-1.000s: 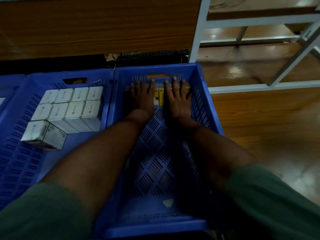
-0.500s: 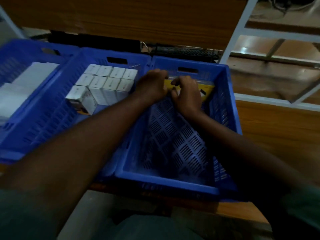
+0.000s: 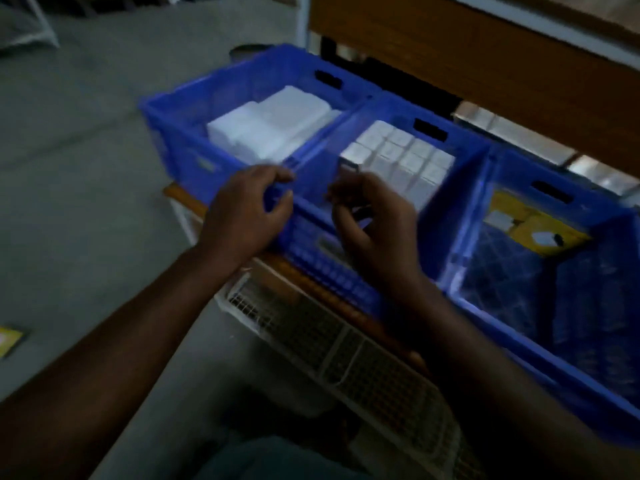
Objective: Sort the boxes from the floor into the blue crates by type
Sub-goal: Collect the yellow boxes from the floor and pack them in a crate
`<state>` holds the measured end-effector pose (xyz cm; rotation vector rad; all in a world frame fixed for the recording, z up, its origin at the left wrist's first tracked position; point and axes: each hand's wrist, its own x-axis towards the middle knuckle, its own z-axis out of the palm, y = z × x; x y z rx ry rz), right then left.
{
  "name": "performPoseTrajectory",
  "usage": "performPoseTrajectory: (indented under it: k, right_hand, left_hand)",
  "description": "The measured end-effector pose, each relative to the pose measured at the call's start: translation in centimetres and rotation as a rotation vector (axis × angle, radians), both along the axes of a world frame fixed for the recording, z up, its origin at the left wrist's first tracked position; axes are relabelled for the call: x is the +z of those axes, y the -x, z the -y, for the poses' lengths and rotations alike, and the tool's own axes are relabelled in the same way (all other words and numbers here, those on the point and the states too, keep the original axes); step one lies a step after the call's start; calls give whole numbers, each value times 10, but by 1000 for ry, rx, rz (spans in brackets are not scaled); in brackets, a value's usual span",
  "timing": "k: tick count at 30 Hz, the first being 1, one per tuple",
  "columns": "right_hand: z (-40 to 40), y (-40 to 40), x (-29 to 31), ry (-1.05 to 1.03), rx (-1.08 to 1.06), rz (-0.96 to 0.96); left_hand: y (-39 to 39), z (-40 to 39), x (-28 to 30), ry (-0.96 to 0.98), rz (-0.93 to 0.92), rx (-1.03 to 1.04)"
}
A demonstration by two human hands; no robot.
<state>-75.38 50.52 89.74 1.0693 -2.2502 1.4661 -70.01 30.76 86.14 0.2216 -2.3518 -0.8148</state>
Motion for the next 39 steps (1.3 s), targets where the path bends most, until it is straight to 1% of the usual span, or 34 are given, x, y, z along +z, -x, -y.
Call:
performPoseTrajectory:
  k: [5,7,10,12,15,17,19,21,25,30,33,35,39]
  right_hand:
    - [115,-89,-51,-142,270,146]
    - [162,-117,-72,-223,389,183]
    - [226,-149,-109,-345,552,172]
    - [266,-171,-136,-402,673,226]
    - [320,-205,-170,-496,862,268]
    - [352,-225,-187,-541,967,280]
    - [381,-242,-204,-576,1037,277]
    - [411,-257,-216,-627,1091,262]
    - [466,-289,-233,-726,1120,251]
    - [538,-336,-258,-847,1154,190]
    - [581,-365,-281,-896,1123,209]
    - [613,-386,-302,-939,1070,264]
    - [670,-425,-364,-1069,925,388]
  left_hand:
    - [-148,94,-80,-84,227,236]
    - [-199,121,-106,-138,270,337]
    - [-263,146,-139,-211,321,500]
    - [-303,154,-158,-284,339,619]
    - [-354,163,-181,-371,388,806]
    - [-380,170,-193,-394,432,938]
    - [-398,177,-202,-405,450,1065]
    - [-408,188,-206,-432,482,1150]
    - [-427,226,-215,-471,595,1223]
    - [-469,288,-235,-545,617,1267]
    - [-503,329,-263,-606,627,1251]
    - [-528,362,-288,-648,641,1234]
    - [-572,430,-350,-783,685,1221]
